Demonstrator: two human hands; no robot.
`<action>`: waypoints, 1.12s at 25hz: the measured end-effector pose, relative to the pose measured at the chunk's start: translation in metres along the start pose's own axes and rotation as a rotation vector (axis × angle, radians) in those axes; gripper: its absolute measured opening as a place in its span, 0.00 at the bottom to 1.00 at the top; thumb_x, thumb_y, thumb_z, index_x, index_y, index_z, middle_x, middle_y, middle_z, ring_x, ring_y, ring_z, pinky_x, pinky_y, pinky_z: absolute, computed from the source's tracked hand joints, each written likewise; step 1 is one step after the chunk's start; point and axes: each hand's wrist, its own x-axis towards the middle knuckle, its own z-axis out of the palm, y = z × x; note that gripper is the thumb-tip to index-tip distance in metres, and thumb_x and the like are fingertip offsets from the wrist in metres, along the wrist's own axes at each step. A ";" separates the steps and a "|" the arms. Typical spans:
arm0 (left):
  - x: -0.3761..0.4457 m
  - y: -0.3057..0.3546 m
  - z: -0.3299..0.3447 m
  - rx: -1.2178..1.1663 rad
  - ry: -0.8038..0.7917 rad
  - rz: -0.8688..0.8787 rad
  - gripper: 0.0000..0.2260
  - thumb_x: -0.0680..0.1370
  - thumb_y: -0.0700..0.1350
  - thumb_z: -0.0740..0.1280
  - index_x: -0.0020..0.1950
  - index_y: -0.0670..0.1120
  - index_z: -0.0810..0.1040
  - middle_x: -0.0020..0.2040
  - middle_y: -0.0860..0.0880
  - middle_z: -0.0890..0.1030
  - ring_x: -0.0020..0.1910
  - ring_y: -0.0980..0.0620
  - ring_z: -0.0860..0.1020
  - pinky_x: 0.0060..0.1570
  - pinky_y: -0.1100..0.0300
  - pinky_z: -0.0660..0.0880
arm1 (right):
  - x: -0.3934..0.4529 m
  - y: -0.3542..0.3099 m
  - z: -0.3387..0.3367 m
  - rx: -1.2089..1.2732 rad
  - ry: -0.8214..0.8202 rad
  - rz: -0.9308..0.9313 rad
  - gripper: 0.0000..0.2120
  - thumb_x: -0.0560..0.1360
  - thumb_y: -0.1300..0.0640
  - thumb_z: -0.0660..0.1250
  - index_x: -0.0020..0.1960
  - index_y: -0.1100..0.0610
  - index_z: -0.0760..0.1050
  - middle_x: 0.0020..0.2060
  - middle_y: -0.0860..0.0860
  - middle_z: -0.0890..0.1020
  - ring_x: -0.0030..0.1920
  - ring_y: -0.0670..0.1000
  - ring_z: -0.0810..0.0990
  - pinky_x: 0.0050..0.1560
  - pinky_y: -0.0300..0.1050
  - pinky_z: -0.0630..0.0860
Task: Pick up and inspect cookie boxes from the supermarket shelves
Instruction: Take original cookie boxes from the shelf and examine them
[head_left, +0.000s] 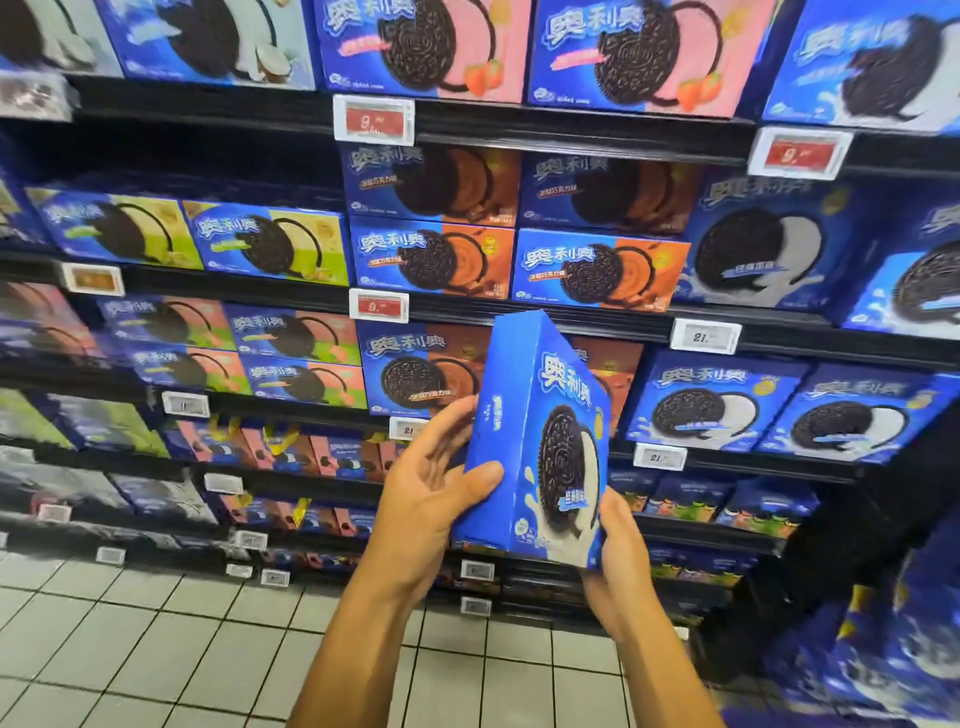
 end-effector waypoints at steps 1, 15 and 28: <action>-0.002 0.000 0.005 0.011 -0.021 0.004 0.30 0.67 0.40 0.75 0.68 0.44 0.73 0.62 0.51 0.82 0.58 0.56 0.81 0.52 0.64 0.78 | -0.001 0.007 0.002 0.042 -0.013 0.031 0.20 0.84 0.48 0.58 0.66 0.62 0.73 0.64 0.69 0.77 0.51 0.65 0.82 0.46 0.55 0.81; -0.015 0.000 0.022 0.252 -0.045 0.078 0.32 0.66 0.50 0.77 0.68 0.61 0.72 0.62 0.54 0.79 0.55 0.49 0.81 0.54 0.51 0.80 | -0.006 0.034 0.019 0.054 -0.059 0.096 0.16 0.84 0.50 0.60 0.64 0.56 0.79 0.56 0.60 0.85 0.54 0.59 0.85 0.46 0.52 0.83; 0.014 0.010 -0.058 0.138 0.109 0.044 0.23 0.73 0.45 0.72 0.68 0.58 0.75 0.65 0.53 0.80 0.60 0.51 0.81 0.47 0.59 0.81 | -0.021 -0.063 0.034 0.086 -0.023 -0.280 0.08 0.79 0.57 0.67 0.53 0.46 0.82 0.49 0.47 0.87 0.46 0.47 0.86 0.39 0.41 0.82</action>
